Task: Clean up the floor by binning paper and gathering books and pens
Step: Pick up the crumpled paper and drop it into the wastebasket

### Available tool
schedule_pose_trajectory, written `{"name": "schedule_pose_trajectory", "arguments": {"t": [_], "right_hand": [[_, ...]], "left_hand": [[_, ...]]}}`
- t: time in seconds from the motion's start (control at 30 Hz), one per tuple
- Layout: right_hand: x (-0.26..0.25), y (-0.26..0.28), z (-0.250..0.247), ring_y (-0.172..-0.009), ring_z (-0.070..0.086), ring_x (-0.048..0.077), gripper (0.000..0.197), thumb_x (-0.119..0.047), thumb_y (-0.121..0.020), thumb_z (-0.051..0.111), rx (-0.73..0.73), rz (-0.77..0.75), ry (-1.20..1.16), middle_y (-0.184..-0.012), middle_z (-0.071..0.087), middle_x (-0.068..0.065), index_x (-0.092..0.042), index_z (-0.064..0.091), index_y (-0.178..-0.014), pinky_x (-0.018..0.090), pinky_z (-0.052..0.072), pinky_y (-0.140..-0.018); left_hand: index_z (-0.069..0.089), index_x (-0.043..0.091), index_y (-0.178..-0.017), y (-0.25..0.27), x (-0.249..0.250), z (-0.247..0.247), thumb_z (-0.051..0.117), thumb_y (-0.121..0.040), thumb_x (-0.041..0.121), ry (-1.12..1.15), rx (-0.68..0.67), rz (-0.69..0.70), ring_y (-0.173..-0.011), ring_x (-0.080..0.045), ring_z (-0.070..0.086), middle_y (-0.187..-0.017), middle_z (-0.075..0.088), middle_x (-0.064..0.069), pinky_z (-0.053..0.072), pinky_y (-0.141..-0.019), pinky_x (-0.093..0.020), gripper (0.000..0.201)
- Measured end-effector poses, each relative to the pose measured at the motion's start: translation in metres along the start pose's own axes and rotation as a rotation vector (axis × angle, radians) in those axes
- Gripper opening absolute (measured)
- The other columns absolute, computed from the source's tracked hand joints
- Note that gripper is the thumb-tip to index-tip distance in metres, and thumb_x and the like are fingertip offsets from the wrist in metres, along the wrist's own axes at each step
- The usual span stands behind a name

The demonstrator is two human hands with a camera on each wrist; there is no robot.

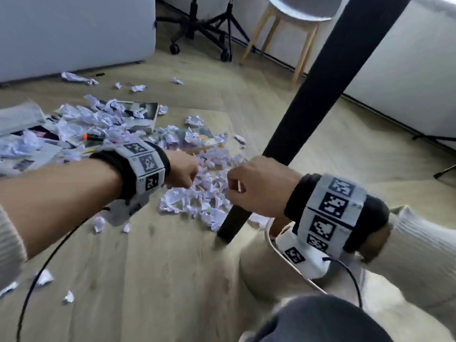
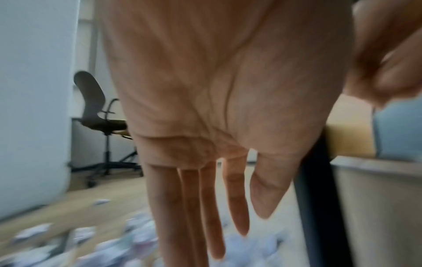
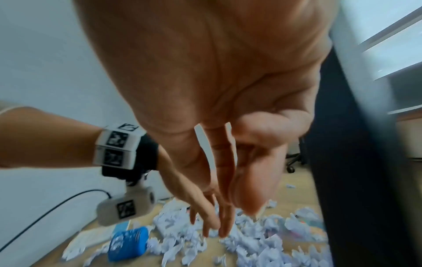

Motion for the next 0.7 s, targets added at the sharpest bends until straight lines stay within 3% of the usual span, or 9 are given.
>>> {"name": "schedule_pose_trajectory", "arguments": {"t": [0.07, 0.17, 0.23, 0.27, 0.37, 0.47, 0.53, 0.6, 0.7], "right_hand": [[-0.029, -0.036, 0.018, -0.075, 0.063, 0.025, 0.032, -0.039, -0.090, 0.050, -0.076, -0.014, 0.044, -0.080, 0.067, 0.005, -0.012, 0.067, -0.089, 0.033, 0.055, -0.065], [-0.042, -0.096, 0.054, -0.076, 0.061, 0.024, 0.029, -0.037, -0.091, 0.050, -0.144, 0.049, 0.050, -0.081, 0.062, 0.003, -0.011, 0.061, -0.087, 0.030, 0.051, -0.063], [-0.038, -0.124, 0.077, -0.089, 0.061, 0.029, 0.021, -0.031, -0.091, 0.050, -0.124, 0.121, 0.022, -0.093, 0.060, 0.007, -0.013, 0.059, -0.093, 0.032, 0.050, -0.067], [-0.035, -0.134, 0.092, -0.100, 0.060, 0.032, 0.025, -0.029, -0.091, 0.051, -0.116, 0.158, 0.010, -0.107, 0.059, 0.010, -0.013, 0.058, -0.107, 0.037, 0.051, -0.076], [-0.017, -0.145, 0.153, -0.122, 0.045, 0.037, 0.051, -0.033, -0.091, 0.052, -0.138, 0.297, -0.100, -0.132, 0.041, 0.017, -0.014, 0.037, -0.135, 0.045, 0.045, -0.094], [0.013, -0.146, 0.210, -0.128, 0.035, 0.039, 0.068, -0.049, -0.089, 0.049, -0.094, 0.545, -0.265, -0.142, 0.026, 0.019, -0.019, 0.019, -0.143, 0.049, 0.040, -0.099], [0.032, -0.145, 0.255, -0.133, 0.029, 0.042, 0.085, -0.058, -0.087, 0.049, -0.178, 0.710, -0.351, -0.150, 0.011, 0.020, -0.024, 0.002, -0.149, 0.050, 0.036, -0.102], [0.043, -0.143, 0.287, -0.131, 0.032, 0.046, 0.092, -0.060, -0.088, 0.046, -0.247, 0.827, -0.374, -0.155, -0.003, 0.022, -0.025, -0.012, -0.150, 0.049, 0.036, -0.102], [0.041, -0.152, 0.305, -0.126, 0.041, 0.041, 0.082, -0.051, -0.092, 0.044, -0.235, 0.832, -0.341, -0.154, -0.003, 0.024, -0.025, -0.008, -0.151, 0.044, 0.036, -0.101]], "left_hand": [[0.060, 0.002, -0.075, -0.006, -0.039, -0.002, 0.052, -0.089, 0.012, -0.091, 0.068, -0.088, -0.079, -0.028, 0.057, -0.080, 0.059, -0.017, 0.042, -0.063, -0.030, 0.019], [0.043, 0.010, -0.061, -0.011, -0.086, 0.006, 0.053, -0.090, 0.013, -0.099, 0.085, -0.180, -0.082, -0.032, 0.058, -0.070, 0.052, -0.010, 0.048, -0.070, -0.036, 0.031], [0.056, 0.009, -0.078, -0.017, -0.112, 0.015, 0.052, -0.092, 0.016, -0.085, 0.106, -0.234, -0.094, -0.030, 0.063, -0.090, 0.064, -0.009, 0.049, -0.075, -0.035, 0.016], [0.061, 0.009, -0.091, -0.024, -0.123, 0.027, 0.053, -0.092, 0.018, -0.080, 0.111, -0.254, -0.098, -0.029, 0.063, -0.101, 0.066, -0.010, 0.049, -0.075, -0.035, 0.012], [0.056, 0.009, -0.114, -0.050, -0.142, 0.071, 0.055, -0.092, 0.024, -0.007, 0.110, -0.299, -0.103, -0.031, 0.062, -0.115, 0.061, -0.013, 0.049, -0.076, -0.036, 0.027], [0.031, 0.008, -0.140, -0.075, -0.143, 0.111, 0.059, -0.092, 0.032, 0.113, 0.163, -0.351, -0.117, -0.037, 0.051, -0.136, 0.040, -0.018, 0.046, -0.093, -0.043, 0.061], [0.008, 0.011, -0.150, -0.087, -0.135, 0.139, 0.062, -0.088, 0.044, 0.177, 0.180, -0.358, -0.120, -0.039, 0.047, -0.143, 0.027, -0.020, 0.044, -0.098, -0.045, 0.088], [-0.006, 0.020, -0.152, -0.094, -0.126, 0.158, 0.063, -0.083, 0.055, 0.245, 0.194, -0.346, -0.111, -0.038, 0.053, -0.140, 0.026, -0.022, 0.047, -0.094, -0.042, 0.103], [-0.016, 0.032, -0.150, -0.108, -0.123, 0.169, 0.066, -0.077, 0.061, 0.262, 0.186, -0.351, -0.093, -0.033, 0.061, -0.132, 0.029, -0.023, 0.050, -0.080, -0.037, 0.114]]}}
Point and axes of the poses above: each hand's wrist, its own y-axis away from the middle knuckle, its own z-axis out of the palm, x = y × z, the point moved 10 cm from there along -y, towards the middle knuckle
